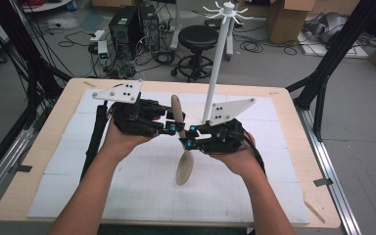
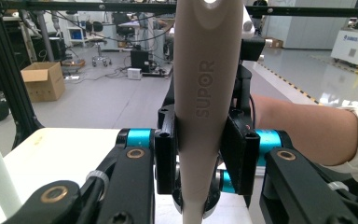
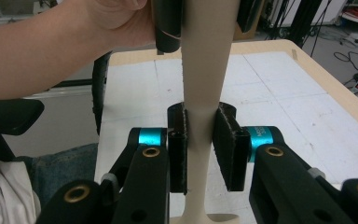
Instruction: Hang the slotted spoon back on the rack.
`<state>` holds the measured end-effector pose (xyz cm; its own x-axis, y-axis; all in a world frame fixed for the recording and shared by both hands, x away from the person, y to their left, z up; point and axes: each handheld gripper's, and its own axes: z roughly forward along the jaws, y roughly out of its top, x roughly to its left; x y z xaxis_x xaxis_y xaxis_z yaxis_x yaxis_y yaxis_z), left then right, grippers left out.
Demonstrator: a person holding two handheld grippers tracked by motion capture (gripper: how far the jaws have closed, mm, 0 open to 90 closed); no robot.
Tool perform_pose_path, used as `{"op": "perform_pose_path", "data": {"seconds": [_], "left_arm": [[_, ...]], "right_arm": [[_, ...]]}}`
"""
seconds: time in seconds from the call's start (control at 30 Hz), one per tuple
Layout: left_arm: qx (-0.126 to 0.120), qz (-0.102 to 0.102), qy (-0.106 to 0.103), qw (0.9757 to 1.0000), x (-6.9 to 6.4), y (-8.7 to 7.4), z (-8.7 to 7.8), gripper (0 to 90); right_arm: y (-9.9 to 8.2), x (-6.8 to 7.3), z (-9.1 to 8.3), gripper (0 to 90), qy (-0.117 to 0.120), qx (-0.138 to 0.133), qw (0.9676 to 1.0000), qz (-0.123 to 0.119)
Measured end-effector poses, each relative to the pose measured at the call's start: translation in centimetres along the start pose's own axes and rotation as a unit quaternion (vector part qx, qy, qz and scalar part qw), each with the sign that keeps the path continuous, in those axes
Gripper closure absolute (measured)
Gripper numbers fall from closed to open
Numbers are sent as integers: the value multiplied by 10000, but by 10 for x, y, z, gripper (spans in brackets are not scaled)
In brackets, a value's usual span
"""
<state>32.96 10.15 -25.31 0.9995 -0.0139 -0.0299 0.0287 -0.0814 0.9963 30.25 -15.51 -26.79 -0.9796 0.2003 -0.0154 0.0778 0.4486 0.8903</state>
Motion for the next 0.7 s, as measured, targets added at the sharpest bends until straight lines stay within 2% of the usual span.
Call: {"op": "perform_pose_path", "data": {"seconds": [0.1, 0.2, 0.3, 0.4, 0.53, 0.7], "left_arm": [[22, -7, 39, 10000, -1, 1, 1, 688], [67, 135, 106, 9998, -4, 3, 2, 688], [135, 165, 143, 9997, -6, 6, 4, 689], [301, 226, 229, 9990, -8, 7, 7, 689], [370, 205, 379, 9984, -6, 6, 9, 689], [349, 158, 465, 9982, -3, 7, 6, 690]], "right_arm": [[0, 0, 0, 759, -1, -22, 10000, 13], [0, 0, -1, 758, 12, -29, 10000, 17], [-1, 1, -2, 751, 18, -55, 10000, 26], [-3, 1, -5, 707, 7, -85, 9999, 96], [-10, 2, -14, 666, -65, -177, 9996, 187], [-21, 6, -31, 631, -207, -300, 9990, 247]]}}
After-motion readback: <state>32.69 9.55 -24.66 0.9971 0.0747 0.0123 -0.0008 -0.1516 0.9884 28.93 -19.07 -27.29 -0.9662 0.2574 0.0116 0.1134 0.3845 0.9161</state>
